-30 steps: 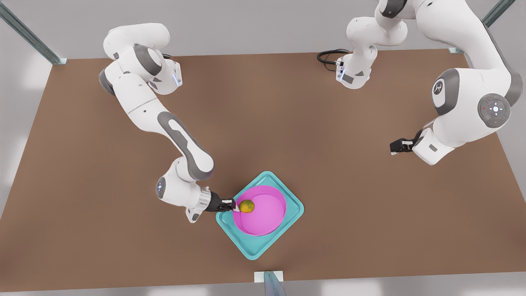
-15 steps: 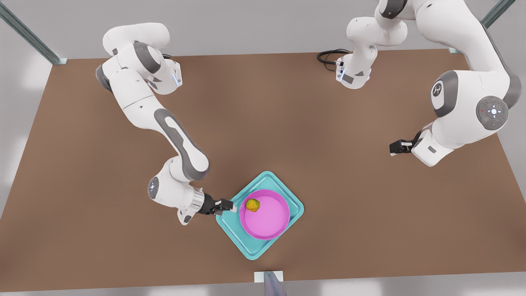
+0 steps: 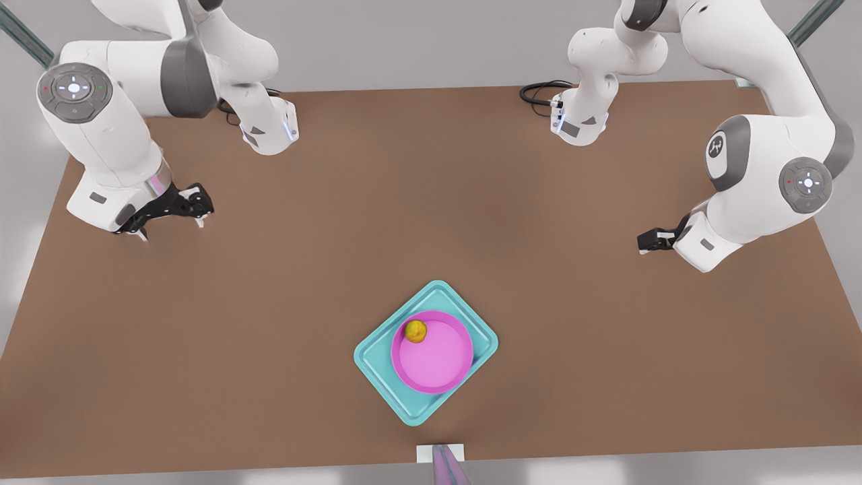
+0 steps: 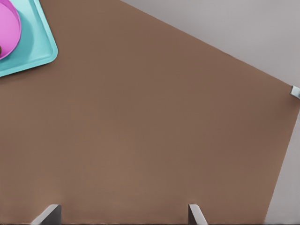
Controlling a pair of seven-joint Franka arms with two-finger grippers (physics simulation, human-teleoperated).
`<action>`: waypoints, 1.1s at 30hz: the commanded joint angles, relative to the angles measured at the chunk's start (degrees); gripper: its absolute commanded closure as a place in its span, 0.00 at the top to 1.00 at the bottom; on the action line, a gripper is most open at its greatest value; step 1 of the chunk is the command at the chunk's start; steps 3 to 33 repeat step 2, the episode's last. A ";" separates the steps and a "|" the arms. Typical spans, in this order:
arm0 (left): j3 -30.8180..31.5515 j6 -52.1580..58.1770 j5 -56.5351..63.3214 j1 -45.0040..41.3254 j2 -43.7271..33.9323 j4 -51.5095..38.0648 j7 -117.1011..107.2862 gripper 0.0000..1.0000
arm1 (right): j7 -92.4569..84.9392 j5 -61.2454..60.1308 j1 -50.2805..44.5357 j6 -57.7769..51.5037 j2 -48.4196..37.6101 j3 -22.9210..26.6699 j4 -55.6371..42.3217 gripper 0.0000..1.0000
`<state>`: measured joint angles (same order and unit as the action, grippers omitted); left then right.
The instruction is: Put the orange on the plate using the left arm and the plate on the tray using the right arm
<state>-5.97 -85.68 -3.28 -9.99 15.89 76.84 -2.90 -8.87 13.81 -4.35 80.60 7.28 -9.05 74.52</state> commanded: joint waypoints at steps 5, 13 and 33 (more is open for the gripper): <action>-0.01 0.07 0.11 -0.03 -0.07 -0.02 -0.26 1.00 | -2.21 -0.01 -0.13 -7.56 -0.16 0.35 0.27 1.00; -0.01 0.07 0.11 -0.03 -0.07 -0.02 -0.26 1.00 | -2.21 -0.01 -0.13 -7.56 -0.16 0.35 0.27 1.00; -0.01 0.07 0.11 -0.03 -0.07 -0.02 -0.26 1.00 | -2.21 -0.01 -0.13 -7.56 -0.16 0.35 0.27 1.00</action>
